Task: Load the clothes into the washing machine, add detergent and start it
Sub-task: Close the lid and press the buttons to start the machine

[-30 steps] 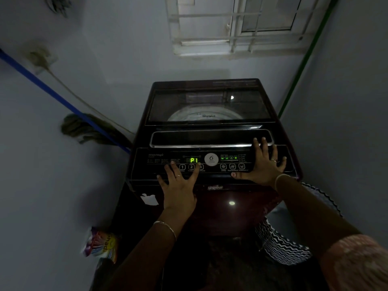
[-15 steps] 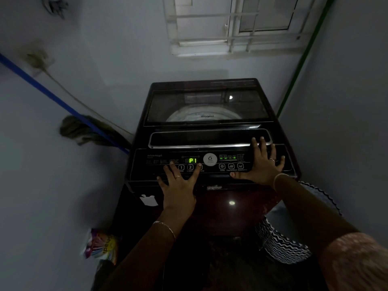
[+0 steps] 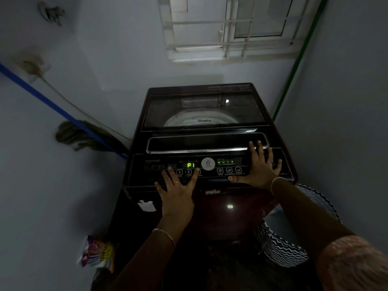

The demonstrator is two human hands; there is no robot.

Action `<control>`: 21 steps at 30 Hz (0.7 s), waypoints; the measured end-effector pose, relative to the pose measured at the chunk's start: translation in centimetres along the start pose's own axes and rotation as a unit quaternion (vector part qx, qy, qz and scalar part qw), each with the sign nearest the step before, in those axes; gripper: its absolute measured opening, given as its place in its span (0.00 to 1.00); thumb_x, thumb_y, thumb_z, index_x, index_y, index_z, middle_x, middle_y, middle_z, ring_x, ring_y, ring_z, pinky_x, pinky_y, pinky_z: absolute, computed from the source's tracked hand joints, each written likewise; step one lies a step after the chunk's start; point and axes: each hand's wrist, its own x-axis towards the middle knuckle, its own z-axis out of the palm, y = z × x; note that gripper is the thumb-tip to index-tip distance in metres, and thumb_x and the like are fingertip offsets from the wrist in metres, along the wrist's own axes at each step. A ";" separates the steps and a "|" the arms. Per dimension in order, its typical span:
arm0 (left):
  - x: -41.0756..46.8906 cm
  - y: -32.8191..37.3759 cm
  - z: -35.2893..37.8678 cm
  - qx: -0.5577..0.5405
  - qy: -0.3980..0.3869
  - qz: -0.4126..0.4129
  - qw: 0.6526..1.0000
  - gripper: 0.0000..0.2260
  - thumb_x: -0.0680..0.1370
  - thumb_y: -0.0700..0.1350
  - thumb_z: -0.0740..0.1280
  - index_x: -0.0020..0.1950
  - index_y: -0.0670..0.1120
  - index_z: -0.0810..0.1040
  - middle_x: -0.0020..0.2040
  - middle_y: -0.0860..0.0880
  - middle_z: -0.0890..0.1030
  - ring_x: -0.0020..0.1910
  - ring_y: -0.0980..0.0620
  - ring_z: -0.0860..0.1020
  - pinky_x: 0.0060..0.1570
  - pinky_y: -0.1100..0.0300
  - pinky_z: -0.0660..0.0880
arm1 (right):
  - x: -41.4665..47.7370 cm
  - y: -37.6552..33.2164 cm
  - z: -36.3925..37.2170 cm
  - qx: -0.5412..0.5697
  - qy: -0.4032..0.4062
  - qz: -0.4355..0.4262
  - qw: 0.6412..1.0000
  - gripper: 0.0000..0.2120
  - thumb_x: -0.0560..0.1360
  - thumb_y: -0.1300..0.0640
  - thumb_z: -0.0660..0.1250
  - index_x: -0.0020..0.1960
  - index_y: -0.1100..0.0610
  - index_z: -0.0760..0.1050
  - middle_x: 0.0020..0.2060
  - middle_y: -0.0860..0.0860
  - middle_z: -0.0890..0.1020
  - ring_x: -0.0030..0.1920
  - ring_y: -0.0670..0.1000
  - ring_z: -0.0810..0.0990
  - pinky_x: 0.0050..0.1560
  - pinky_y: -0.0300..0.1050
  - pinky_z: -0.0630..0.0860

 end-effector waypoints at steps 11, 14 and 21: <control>0.1 0.1 0.2 0.001 0.011 -0.004 1.000 0.40 0.78 0.51 0.63 0.73 0.64 0.32 0.75 0.29 0.43 0.75 0.30 0.46 0.69 0.31 0.53 | -0.1 0.0 0.0 0.002 0.003 0.001 1.000 0.68 0.52 0.24 0.69 0.75 0.44 0.30 0.75 0.46 0.31 0.75 0.57 0.30 0.70 0.69 0.36; 0.1 0.1 0.2 0.009 0.010 -0.003 1.000 0.40 0.78 0.51 0.62 0.73 0.63 0.32 0.75 0.29 0.44 0.75 0.29 0.46 0.69 0.30 0.53 | 0.0 0.0 0.0 0.003 -0.001 0.001 1.000 0.67 0.52 0.23 0.68 0.75 0.43 0.29 0.75 0.45 0.30 0.75 0.57 0.30 0.70 0.69 0.36; 0.0 0.0 0.1 0.010 0.002 -0.001 1.000 0.41 0.78 0.52 0.63 0.73 0.63 0.30 0.75 0.28 0.42 0.75 0.29 0.45 0.69 0.30 0.53 | 0.0 0.0 0.0 0.004 0.003 -0.001 1.000 0.67 0.52 0.23 0.68 0.75 0.43 0.30 0.75 0.46 0.31 0.75 0.57 0.30 0.70 0.69 0.36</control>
